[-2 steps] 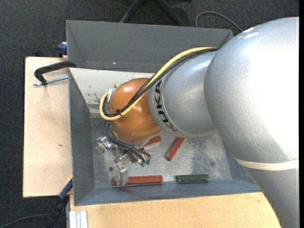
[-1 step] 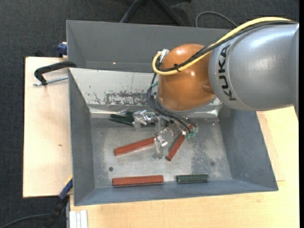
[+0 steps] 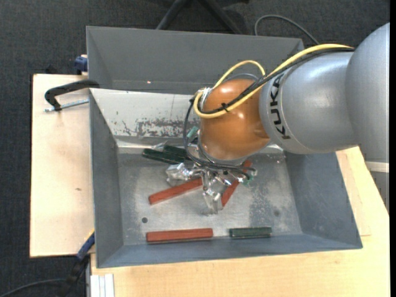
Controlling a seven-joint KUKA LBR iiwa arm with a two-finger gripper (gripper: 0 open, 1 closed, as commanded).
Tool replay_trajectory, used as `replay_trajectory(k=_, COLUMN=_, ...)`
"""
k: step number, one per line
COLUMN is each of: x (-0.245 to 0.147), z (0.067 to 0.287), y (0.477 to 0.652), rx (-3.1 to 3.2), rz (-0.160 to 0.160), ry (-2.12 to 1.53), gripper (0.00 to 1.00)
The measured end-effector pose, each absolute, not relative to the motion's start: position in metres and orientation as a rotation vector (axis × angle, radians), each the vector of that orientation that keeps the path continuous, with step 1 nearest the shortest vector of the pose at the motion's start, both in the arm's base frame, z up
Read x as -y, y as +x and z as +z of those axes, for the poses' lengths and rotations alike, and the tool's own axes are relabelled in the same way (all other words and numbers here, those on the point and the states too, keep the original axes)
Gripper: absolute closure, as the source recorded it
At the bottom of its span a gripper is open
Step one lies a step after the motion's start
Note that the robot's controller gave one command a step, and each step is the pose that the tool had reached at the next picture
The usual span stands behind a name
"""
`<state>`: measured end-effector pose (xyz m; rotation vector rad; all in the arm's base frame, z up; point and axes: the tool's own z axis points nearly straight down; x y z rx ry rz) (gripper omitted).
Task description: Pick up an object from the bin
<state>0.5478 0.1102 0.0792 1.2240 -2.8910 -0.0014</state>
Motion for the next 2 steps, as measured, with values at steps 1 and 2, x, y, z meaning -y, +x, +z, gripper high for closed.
replay_trajectory(k=1, x=-0.1116, z=0.0817, y=0.5489, rx=2.895, rz=-0.003, ry=1.226, gripper=1.0)
replay_trajectory(k=2, x=-0.1116, z=0.0815, y=0.5489, rx=2.895, rz=-0.003, ry=1.226, gripper=1.0)
